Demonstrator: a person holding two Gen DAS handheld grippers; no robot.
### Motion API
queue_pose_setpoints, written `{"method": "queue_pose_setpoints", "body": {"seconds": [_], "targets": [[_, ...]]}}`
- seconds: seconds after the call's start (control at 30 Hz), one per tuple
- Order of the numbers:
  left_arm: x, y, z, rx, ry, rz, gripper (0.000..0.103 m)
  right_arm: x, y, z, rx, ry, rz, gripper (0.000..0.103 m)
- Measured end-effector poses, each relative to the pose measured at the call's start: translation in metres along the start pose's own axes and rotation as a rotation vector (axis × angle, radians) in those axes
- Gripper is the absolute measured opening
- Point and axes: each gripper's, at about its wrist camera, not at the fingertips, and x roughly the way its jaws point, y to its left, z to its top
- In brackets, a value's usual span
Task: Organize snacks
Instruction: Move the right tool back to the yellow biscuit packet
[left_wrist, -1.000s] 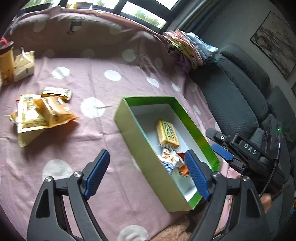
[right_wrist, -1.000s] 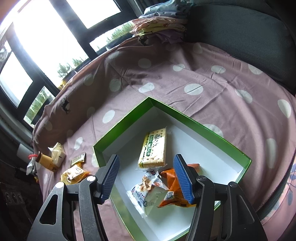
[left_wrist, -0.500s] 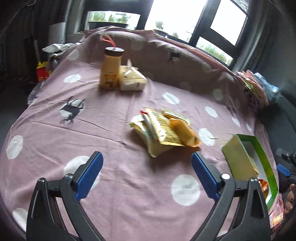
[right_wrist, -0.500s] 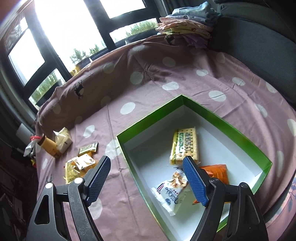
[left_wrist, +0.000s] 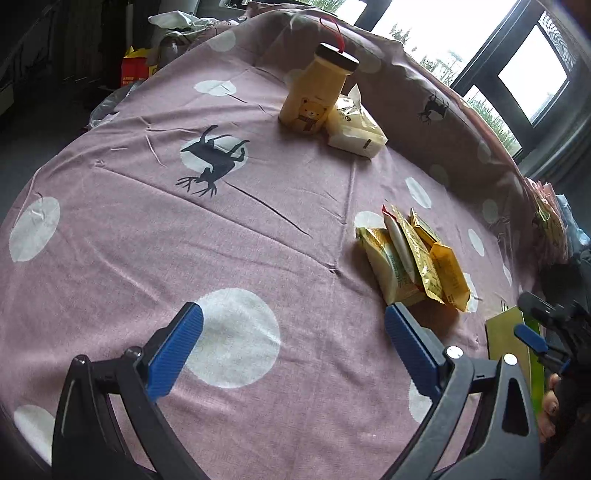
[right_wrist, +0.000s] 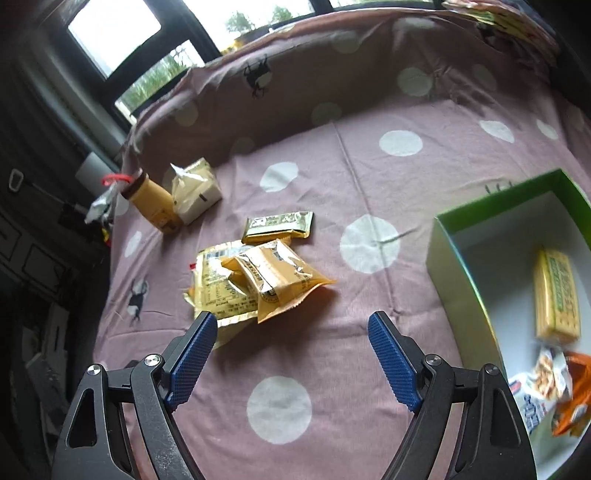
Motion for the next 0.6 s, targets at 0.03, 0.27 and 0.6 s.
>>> {"method": "queue_pose_setpoints", "body": {"seconds": [0.03,0.27,0.6], "targets": [[0.001,0.001,0.0,-0.008,0.01,-0.01,0.099,0.013,0.008,0.006,-0.035,0.015,-0.03,0.084],[0.005,-0.002,0.0,-0.004,0.025,-0.012,0.099,0.077,0.014,0.039,-0.092,0.089,0.057,0.084],[0.009,-0.006,-0.001,0.019,0.051,-0.013,0.099,0.106,0.006,0.025,-0.102,0.108,0.143,0.069]]}}
